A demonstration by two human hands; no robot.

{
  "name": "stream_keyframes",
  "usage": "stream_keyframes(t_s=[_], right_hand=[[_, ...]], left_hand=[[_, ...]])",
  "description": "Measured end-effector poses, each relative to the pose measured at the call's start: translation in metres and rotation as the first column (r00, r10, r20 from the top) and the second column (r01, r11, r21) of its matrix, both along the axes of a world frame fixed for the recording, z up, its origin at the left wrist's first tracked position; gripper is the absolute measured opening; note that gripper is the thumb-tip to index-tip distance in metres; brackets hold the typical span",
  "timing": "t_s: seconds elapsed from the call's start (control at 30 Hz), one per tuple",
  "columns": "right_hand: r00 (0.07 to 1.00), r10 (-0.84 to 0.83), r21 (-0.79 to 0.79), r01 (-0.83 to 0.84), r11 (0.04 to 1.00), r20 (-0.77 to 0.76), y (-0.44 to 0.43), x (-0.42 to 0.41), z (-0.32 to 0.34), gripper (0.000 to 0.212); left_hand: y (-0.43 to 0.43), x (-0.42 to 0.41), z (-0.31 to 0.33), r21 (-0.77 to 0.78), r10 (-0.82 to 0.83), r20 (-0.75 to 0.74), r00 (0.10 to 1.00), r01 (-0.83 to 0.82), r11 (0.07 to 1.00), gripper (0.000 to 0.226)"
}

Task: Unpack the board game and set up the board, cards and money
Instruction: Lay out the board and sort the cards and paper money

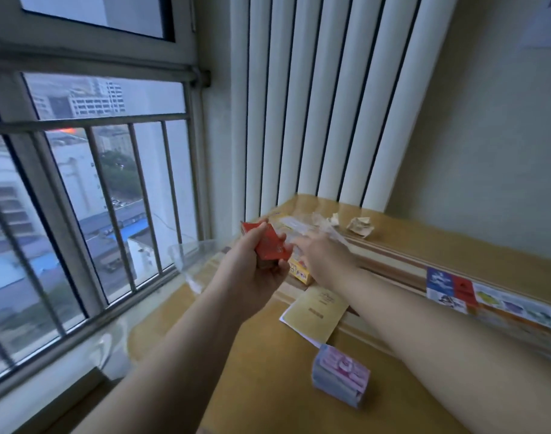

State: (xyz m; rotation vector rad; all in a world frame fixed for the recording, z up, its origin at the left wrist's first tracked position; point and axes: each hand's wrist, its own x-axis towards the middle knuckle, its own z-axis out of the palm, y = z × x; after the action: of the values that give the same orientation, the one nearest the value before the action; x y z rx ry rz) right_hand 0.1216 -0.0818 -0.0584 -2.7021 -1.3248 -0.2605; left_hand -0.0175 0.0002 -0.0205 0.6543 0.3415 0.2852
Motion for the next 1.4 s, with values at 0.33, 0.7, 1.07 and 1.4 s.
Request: stream_keyframes(t_s=[0.33, 0.7, 1.07, 1.4], right_hand=[[0.771, 0.255, 0.58, 0.176, 0.795, -0.584, -0.092, -0.038, 0.027, 0.014], [0.469, 0.175, 0.458, 0.598, 0.658, -0.865, -0.262, -0.098, 0.015, 0.069], [0.472, 0.084, 0.447, 0.744, 0.497, -0.878, -0.351, -0.139, -0.019, 0.018], [0.445, 0.308, 0.533, 0.777, 0.335, -0.841, -0.348, -0.147, -0.047, 0.038]], left_hand=[[-0.051, -0.006, -0.014, -0.007, -0.334, 0.085, 0.939, 0.335, 0.942, 0.029], [-0.195, -0.017, -0.044, 0.319, -0.636, -0.002, 0.771, 0.604, 0.73, 0.026], [-0.267, -0.033, -0.073, 0.318, -0.692, -0.084, 0.717, 0.678, 0.663, 0.023], [-0.27, -0.032, -0.091, 0.446, -0.618, -0.09, 0.781, 0.586, 0.676, 0.043]])
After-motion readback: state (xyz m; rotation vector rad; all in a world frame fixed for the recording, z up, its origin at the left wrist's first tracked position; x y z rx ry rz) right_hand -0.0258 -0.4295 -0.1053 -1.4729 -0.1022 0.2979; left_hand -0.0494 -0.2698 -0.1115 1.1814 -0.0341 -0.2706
